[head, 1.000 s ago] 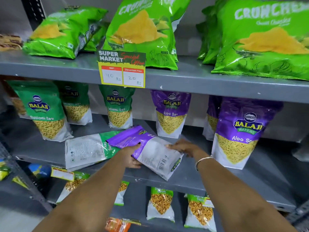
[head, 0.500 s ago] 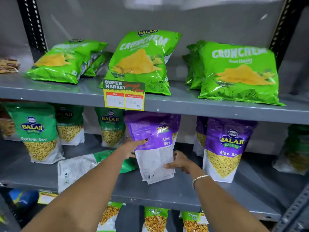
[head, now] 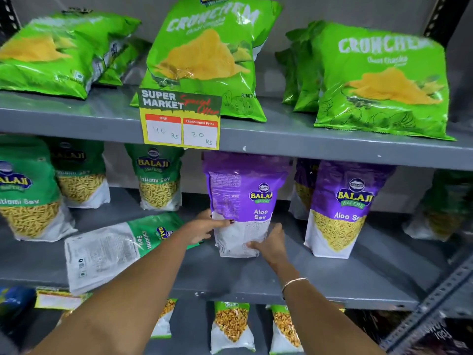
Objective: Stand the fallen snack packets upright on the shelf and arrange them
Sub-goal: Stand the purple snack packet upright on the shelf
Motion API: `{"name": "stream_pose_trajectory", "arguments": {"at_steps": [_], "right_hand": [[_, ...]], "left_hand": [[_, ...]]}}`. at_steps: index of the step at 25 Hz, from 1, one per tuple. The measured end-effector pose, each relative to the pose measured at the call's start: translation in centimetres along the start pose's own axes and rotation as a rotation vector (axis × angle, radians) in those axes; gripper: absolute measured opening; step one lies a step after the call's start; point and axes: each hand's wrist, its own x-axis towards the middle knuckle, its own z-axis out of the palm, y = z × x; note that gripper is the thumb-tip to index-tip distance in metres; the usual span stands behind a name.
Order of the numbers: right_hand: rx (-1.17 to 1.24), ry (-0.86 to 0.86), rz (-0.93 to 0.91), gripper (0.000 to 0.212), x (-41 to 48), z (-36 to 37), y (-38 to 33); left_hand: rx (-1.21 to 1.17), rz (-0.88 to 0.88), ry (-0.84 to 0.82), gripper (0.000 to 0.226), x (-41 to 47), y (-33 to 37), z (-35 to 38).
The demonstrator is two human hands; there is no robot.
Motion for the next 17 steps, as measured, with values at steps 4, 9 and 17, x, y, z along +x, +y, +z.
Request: {"name": "stream_pose_trajectory", "arguments": {"at_steps": [4,9,17], "right_hand": [[0.044,0.07,0.114,0.065,-0.7,0.7,0.3],[0.041,-0.061,0.057,0.021,-0.9,1.0,0.0],[0.141,-0.167,-0.019,0.083,-2.5,2.5,-1.3]], "left_hand": [[0.073,-0.028,0.033,0.063,0.0,-0.8,-0.6],[0.15,-0.14,-0.106,0.049,-1.3,-0.7,-0.4],[0.193,-0.186,-0.19,0.068,-2.1,-0.1,-0.4]]}}
